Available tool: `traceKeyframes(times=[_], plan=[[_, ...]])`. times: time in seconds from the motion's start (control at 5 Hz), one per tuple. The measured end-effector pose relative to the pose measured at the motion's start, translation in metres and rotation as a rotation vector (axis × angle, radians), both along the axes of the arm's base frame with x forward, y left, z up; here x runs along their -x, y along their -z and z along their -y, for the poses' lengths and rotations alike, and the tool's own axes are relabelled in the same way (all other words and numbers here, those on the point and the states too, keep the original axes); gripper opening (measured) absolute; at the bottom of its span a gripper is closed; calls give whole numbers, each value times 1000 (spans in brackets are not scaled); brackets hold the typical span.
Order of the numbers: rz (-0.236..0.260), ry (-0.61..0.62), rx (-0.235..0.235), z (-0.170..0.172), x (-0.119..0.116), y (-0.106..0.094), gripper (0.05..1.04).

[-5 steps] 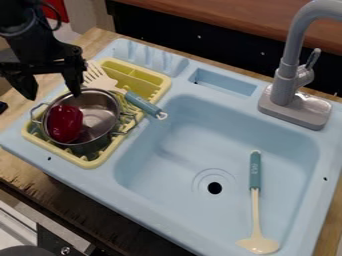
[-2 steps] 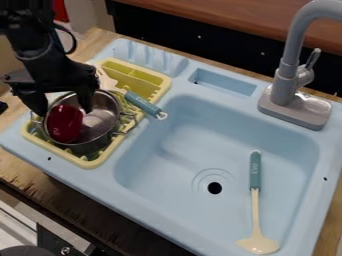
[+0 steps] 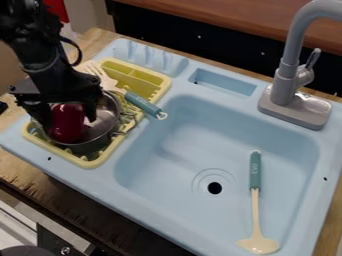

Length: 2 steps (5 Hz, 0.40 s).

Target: Put the red object in the sink

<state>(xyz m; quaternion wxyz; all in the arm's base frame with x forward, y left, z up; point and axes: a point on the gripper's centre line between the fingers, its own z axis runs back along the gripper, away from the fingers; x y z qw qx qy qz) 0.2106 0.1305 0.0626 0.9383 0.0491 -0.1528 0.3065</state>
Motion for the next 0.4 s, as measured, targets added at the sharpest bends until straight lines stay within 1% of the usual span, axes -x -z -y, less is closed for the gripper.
traceKeyframes(times=[0.2, 0.4], plan=[[10, -23, 3, 5, -4, 0, 999], [24, -34, -8, 6, -7, 1, 999]])
